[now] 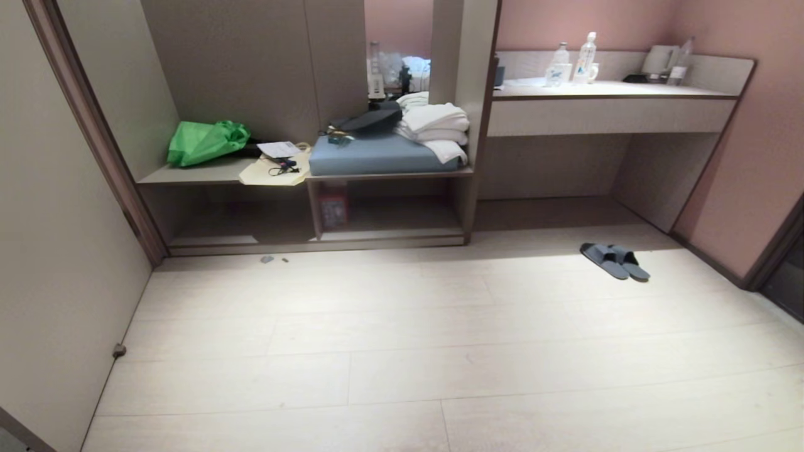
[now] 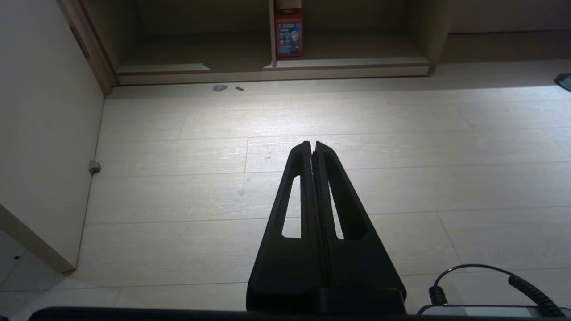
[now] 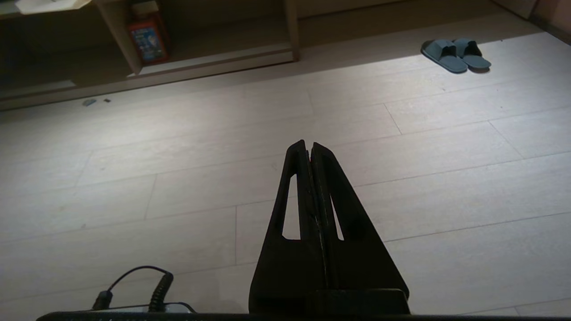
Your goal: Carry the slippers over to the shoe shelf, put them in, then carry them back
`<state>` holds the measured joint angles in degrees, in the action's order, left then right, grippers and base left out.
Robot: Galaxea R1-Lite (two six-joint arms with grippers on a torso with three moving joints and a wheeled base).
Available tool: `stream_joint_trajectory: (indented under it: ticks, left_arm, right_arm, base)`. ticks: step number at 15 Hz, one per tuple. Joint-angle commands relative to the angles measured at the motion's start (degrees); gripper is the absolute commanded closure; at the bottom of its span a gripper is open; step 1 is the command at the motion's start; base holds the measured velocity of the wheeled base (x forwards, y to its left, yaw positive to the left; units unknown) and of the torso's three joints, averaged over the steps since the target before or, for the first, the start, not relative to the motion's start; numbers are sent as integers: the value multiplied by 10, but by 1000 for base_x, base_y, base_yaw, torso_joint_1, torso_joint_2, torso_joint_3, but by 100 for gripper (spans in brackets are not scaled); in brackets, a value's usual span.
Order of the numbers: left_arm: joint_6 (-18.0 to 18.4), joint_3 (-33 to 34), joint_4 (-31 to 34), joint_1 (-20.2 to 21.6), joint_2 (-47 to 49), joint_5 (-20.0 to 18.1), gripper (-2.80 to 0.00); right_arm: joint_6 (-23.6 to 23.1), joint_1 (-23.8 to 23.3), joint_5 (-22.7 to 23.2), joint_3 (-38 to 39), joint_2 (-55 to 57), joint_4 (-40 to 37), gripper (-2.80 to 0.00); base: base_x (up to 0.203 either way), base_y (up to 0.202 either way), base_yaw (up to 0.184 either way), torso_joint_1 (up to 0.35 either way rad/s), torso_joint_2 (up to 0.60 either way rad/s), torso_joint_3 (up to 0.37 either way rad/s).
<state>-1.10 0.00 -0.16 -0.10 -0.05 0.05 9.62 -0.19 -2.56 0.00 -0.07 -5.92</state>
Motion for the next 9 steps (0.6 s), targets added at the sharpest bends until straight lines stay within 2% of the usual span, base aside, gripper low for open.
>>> stream_joint_trajectory:
  ticks: [1, 4, 9]
  left_arm:
    - [0, 0, 0, 0, 0, 0, 0]
    - [0, 0, 0, 0, 0, 0, 0]
    - [0, 0, 0, 0, 0, 0, 0]
  right_arm:
    - [0, 0, 0, 1, 0, -1, 0]
    - [0, 0, 0, 1, 0, -1, 0]
    - [0, 0, 0, 1, 0, -1, 0]
  base:
    - [0, 0, 0, 0, 0, 0]
    - [-3, 6, -26, 1, 2, 2]
    - [1, 9, -164, 5, 2, 1]
